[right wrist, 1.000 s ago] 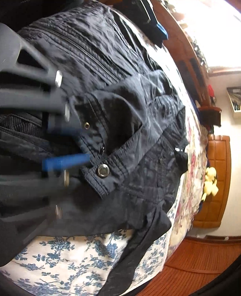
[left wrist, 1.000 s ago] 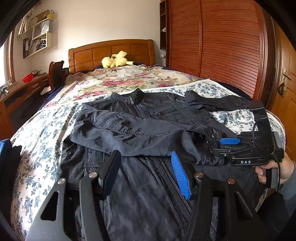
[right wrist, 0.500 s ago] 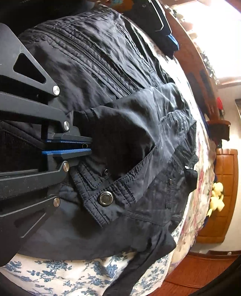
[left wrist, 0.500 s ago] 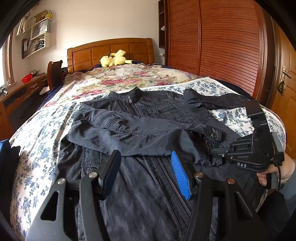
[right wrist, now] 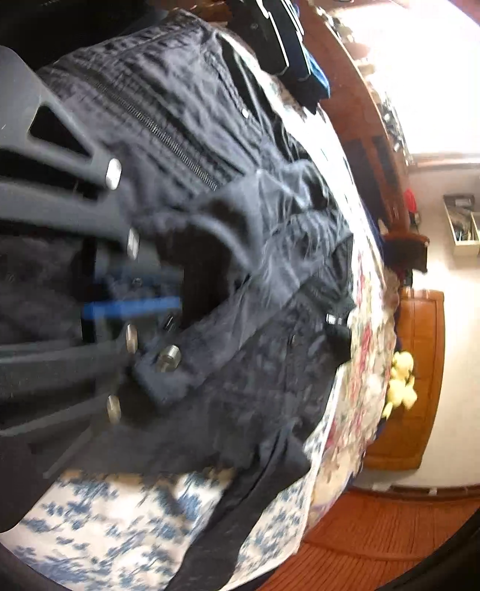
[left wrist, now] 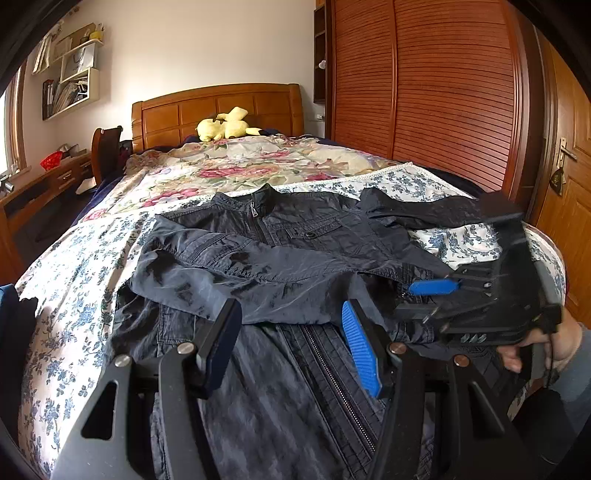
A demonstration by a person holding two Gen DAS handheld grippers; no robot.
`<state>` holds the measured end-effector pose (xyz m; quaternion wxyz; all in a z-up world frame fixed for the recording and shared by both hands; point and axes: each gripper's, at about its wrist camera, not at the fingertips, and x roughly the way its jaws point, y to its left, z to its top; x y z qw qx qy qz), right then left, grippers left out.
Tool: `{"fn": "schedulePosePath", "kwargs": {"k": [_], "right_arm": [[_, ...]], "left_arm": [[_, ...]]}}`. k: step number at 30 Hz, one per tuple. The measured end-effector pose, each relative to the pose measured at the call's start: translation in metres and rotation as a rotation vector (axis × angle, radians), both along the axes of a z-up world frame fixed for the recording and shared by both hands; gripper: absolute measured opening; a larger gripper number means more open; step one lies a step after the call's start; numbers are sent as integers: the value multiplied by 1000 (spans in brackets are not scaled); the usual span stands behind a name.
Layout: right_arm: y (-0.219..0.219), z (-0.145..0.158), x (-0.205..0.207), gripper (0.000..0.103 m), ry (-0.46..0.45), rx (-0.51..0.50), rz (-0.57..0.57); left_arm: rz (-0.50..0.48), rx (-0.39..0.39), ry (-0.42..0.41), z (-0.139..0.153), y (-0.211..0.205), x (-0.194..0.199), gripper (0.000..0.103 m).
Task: Fold large clothes
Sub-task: 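Move the open right tool to the other sleeve cuff, then close the right tool on the other sleeve cuff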
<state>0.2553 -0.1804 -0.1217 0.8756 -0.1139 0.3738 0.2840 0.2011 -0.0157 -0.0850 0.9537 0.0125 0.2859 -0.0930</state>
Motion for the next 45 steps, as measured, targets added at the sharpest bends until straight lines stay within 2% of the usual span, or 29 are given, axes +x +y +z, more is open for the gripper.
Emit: {"fn": "schedulePosePath", "kwargs": {"k": [1,6,8,11,13,20,27,30,34,41,45], "right_arm": [[3,-2,1,47,8,-3,10],[11,-34,20,46,126,-130,31],[2,-33,24,41,149,-118,33],[-4,-31,22,41,126,-133,28],[-15,-23,16,41,119,-87,35],[-75,21,18,43,3,-26,-19],[-165,50,75,45,-80,-64,-200],[-198,53,99,50,-107,-88,-276],[-249,53,130,57,-108,-108,-397],[-323,52,159,60,-96,-145,-582],[-360,49,174,60,-56,-147,-674]], "left_arm": [[-2,0,2,0,0,0,56],[-13,1,8,1,-4,1,56],[-16,1,6,1,-6,1,56],[-18,-4,11,0,-9,2,56],[-18,-4,13,0,-12,3,56],[-12,-5,24,-4,-21,9,56],[-9,-22,22,-4,-27,11,56],[-10,-37,16,-3,-28,12,56],[-14,-63,8,0,-25,15,57],[15,-91,-15,5,-15,19,60],[32,-97,-16,5,-9,25,61]]}}
